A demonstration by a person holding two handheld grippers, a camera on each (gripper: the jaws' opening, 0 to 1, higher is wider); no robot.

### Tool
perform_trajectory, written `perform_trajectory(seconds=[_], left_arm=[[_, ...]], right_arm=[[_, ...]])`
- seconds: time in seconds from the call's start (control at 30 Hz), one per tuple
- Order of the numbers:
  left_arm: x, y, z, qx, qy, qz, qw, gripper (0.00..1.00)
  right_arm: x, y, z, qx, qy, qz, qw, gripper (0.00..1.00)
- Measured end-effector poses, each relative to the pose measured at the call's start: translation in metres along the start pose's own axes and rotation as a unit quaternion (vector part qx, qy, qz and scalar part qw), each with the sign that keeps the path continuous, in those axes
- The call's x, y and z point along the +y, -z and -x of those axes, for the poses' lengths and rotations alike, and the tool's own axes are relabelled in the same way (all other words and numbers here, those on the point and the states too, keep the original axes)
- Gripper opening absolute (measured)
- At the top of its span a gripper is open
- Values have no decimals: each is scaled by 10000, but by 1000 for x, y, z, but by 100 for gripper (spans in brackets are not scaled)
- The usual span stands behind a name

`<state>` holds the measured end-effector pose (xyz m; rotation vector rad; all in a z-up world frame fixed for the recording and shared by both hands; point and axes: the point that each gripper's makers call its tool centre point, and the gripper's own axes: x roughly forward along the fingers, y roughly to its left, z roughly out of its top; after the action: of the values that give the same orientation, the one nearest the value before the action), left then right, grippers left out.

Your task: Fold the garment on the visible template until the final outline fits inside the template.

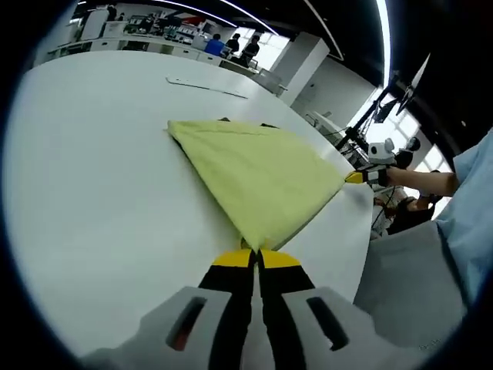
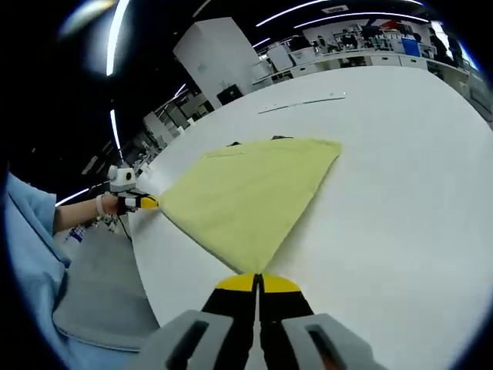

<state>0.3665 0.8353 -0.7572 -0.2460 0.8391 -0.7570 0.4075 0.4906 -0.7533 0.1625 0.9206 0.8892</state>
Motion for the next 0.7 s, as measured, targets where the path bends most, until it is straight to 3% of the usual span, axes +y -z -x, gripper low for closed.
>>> perform_trajectory(seconds=[0.13, 0.3, 0.7], left_arm=[[-9, 7, 3, 125, -42, -125, 9998, 0], [-15, 8, 7, 21, -84, -149, 9999, 0], [-12, 9, 6, -172, -300, 71, 9994, 0]], right_arm=[[8, 12, 7, -7, -74, -106, 9999, 0], [10, 21, 12, -23, -35, -63, 10000, 0], [10, 23, 14, 95, 91, 81, 9999, 0]])
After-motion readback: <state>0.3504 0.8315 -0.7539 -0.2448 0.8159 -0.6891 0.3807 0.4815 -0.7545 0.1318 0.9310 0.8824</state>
